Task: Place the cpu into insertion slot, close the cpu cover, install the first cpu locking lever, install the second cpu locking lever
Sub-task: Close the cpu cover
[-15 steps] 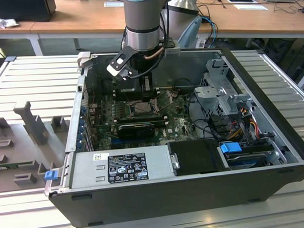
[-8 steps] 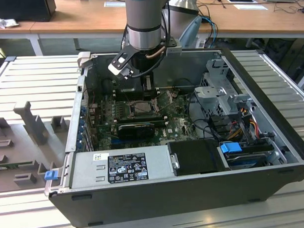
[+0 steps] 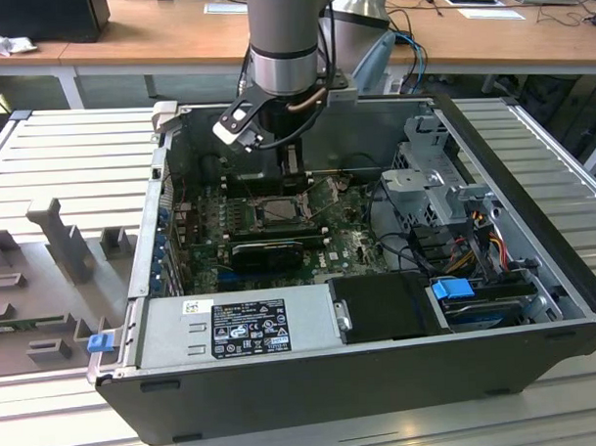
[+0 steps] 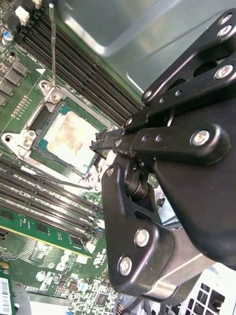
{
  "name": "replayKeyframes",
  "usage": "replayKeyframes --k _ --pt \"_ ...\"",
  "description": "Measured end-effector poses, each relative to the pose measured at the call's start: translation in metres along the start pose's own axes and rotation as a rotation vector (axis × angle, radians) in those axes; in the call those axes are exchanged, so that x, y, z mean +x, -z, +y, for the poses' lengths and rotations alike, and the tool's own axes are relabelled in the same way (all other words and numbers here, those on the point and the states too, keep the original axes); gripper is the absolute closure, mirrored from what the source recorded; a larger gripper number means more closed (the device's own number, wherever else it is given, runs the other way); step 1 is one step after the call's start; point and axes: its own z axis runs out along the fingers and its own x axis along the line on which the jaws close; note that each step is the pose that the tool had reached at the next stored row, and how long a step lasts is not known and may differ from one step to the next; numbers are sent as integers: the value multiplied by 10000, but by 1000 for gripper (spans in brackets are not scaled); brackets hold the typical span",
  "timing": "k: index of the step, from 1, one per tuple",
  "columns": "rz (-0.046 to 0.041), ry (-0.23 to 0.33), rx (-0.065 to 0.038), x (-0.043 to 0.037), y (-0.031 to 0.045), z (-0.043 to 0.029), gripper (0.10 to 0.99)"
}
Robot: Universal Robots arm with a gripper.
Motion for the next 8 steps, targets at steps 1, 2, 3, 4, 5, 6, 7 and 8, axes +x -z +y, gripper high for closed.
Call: replayKeyframes --k 1,2,3,4,5,6,7,8 --pt "0 0 0 0 2 5 980" --pt "0 0 1 0 4 14 980" --pt "1 0 1 0 4 22 980" --pt "1 0 1 0 6 24 980" --pt "-2 -2 3 0 18 24 980" --pt "0 0 2 0 35 26 980" --pt "3 0 0 0 37 26 980" --pt "3 -1 0 0 38 26 980"
